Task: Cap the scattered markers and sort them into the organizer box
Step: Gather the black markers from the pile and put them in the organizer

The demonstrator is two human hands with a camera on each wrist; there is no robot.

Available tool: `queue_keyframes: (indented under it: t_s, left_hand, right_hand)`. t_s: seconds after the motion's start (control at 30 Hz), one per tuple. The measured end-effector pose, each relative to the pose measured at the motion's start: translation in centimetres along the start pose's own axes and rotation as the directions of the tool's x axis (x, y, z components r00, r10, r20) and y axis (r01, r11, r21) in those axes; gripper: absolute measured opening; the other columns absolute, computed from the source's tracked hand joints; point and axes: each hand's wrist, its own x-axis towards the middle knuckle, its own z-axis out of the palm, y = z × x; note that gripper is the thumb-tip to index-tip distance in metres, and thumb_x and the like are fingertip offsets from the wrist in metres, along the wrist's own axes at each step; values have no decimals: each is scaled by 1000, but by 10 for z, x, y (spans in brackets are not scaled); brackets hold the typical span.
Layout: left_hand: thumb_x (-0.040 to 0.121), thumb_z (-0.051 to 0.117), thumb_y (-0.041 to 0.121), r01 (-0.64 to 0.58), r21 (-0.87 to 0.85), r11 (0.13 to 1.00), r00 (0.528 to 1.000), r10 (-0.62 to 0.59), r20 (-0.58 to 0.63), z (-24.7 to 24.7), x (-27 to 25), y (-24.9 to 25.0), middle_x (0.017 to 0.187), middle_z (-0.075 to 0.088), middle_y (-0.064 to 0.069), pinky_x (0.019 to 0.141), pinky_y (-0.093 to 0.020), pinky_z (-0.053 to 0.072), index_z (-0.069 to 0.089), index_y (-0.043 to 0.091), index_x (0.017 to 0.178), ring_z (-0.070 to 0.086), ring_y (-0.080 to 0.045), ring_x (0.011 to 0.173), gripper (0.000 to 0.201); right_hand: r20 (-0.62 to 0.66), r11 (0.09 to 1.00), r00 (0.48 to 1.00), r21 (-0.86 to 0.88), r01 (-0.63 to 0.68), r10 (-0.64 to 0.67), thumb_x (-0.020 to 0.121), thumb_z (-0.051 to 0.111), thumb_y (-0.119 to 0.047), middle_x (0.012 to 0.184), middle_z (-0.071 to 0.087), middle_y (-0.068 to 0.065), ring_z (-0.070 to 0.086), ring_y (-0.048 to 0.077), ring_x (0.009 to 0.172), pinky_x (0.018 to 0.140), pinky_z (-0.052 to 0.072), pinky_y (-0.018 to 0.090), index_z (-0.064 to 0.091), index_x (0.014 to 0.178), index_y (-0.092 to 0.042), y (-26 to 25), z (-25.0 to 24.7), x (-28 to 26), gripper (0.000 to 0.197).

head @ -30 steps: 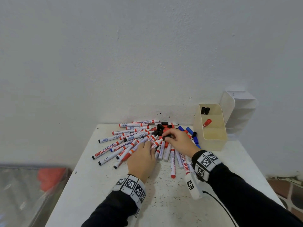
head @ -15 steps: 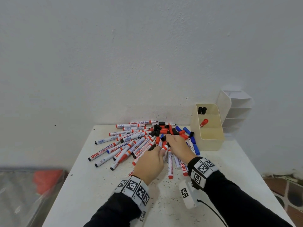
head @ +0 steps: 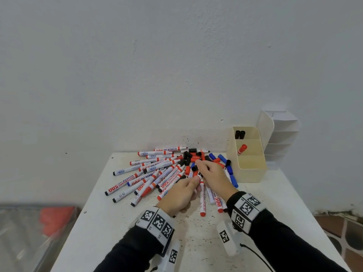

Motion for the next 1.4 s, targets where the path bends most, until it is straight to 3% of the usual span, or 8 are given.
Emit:
queue_keyframes:
  t_s: [0.13,0.2,0.43,0.63,0.83,1.07,1.27,1.4]
  left_hand:
    - [101,23,39,-139,290,947,935,222,-276,-5,3,-6,78,53,10,58,-6,38,52,25,83,49,-1,69,36]
    - [100,33,32,-43,417,908,880,232,-414,-12,7,-17,99,59,1,65,-15,40,54,18,105,54,-9,83,26]
    - [94,45,30,288,779,557,933,22,-360,-7,11,-30,108,60,1,68,-25,45,52,19,115,60,-15,92,25]
    - [93,49,22,327,789,520,931,-36,-363,-4,18,-29,107,58,1,68,-26,41,51,17,114,57,-15,91,22]
    - [94,47,18,336,814,473,930,-28,-367,-5,21,-29,108,60,0,68,-25,42,53,15,116,61,-17,95,22]
    - [95,43,41,334,777,534,915,17,-404,-4,21,-32,88,53,4,63,-23,43,54,18,106,53,-11,75,28]
    - [92,44,43,327,739,588,899,48,-436,-5,19,-33,94,59,2,73,-28,54,52,18,100,61,-13,82,28]
    - [91,43,44,308,732,608,894,77,-441,-4,19,-33,96,58,1,74,-30,54,51,18,100,60,-13,83,28]
  right_hand:
    - [-68,990,992,-98,103,-110,90,55,-32,68,57,-9,51,0,55,52,43,12,59,85,-16,-27,-25,2,17]
    - [-217,965,948,-174,196,-232,89,57,-25,77,59,-10,54,-2,64,59,45,7,61,98,-13,-43,-45,4,15]
    - [-599,830,583,-470,299,-549,92,53,-8,87,60,-2,58,20,86,80,46,26,60,107,1,-61,-118,14,19]
    - [-559,865,718,-487,122,-416,94,48,-5,110,56,22,50,14,85,77,28,0,56,115,5,-19,-130,39,25]
    - [-554,918,801,-397,-14,-228,91,54,-10,108,58,19,55,23,86,78,44,28,55,113,-3,15,-130,63,24]
    - [-437,904,898,-400,-153,-41,99,38,-14,115,61,18,57,27,102,80,38,25,53,125,-3,26,-123,64,33]
    - [-451,930,892,-311,-195,36,100,32,-14,124,57,16,53,27,111,83,32,23,52,127,-3,25,-123,63,36]
    - [-541,925,820,-377,-36,-188,97,36,-11,104,61,15,53,21,90,80,40,29,60,108,0,15,-117,62,28]
